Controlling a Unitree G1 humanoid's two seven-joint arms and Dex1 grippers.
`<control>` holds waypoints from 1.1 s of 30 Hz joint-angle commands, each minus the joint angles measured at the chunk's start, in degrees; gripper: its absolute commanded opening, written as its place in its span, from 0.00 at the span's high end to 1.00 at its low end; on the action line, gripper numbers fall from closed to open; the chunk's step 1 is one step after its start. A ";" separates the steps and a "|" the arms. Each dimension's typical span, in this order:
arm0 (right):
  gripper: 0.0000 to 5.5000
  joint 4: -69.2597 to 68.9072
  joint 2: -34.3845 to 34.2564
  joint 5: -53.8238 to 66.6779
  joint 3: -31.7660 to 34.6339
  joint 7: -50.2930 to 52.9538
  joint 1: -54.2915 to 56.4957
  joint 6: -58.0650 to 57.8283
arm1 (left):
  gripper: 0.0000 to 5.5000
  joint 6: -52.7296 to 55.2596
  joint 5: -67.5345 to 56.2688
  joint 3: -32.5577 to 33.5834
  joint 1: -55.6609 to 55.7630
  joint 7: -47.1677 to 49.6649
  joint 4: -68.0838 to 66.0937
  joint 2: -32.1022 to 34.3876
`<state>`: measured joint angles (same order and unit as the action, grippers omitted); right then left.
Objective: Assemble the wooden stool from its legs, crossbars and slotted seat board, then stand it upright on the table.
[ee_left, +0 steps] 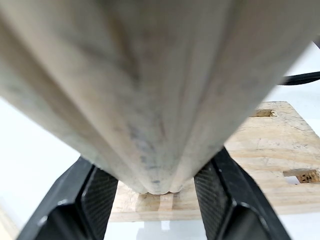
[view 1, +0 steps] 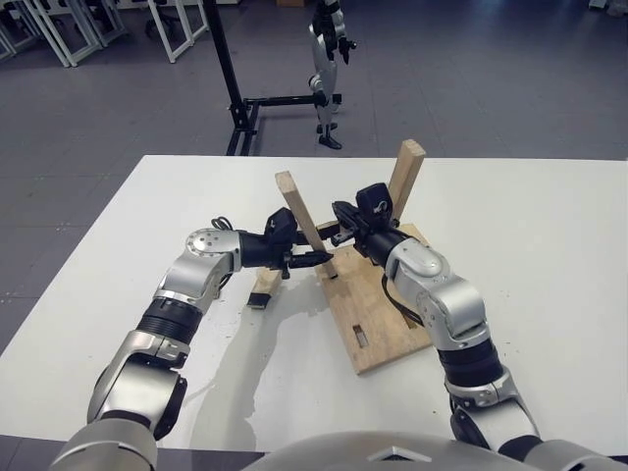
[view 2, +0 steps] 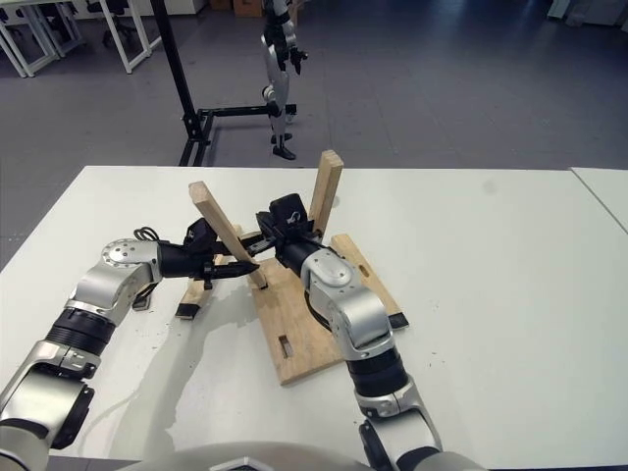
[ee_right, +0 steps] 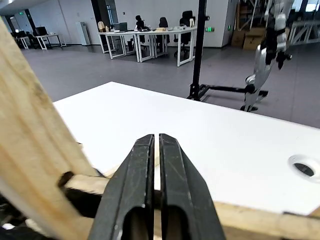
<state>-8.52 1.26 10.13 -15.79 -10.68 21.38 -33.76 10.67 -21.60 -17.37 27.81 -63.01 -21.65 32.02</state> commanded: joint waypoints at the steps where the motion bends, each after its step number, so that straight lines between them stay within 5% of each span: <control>1: 0.97 3.89 1.63 0.58 3.40 0.43 -4.79 -5.61 | 0.62 4.65 11.27 -7.13 -6.94 1.56 -4.54 2.88; 11: 0.97 -17.90 -5.68 21.62 19.63 5.64 13.28 -22.92 | 0.62 2.99 11.26 -6.87 -8.29 3.34 -6.48 1.71; 17: 0.97 -17.67 2.69 25.36 37.72 15.50 32.42 -22.82 | 0.62 4.80 9.57 -6.84 -12.07 1.86 -4.66 3.13; 20: 0.97 -10.71 11.38 17.27 44.62 20.62 31.64 -16.65 | 0.62 5.98 9.06 -7.22 -12.89 0.51 -4.27 4.01; 27: 0.97 11.95 18.81 -0.22 32.19 16.22 3.24 -8.60 | 0.62 6.85 8.02 -7.09 -12.18 0.39 -3.71 3.89; 30: 0.97 13.44 13.35 -1.20 23.64 13.59 3.67 -9.47 | 0.62 7.26 7.63 -7.01 -12.51 0.32 -2.84 4.11; 33: 0.97 -4.83 0.37 14.14 5.19 -2.06 8.75 -15.67 | 0.62 7.29 7.60 -7.43 -12.69 0.38 -2.46 4.09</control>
<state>0.65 9.51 12.47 1.96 -1.40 24.17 -44.80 9.28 -23.46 -17.24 25.24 -61.90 -19.29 33.64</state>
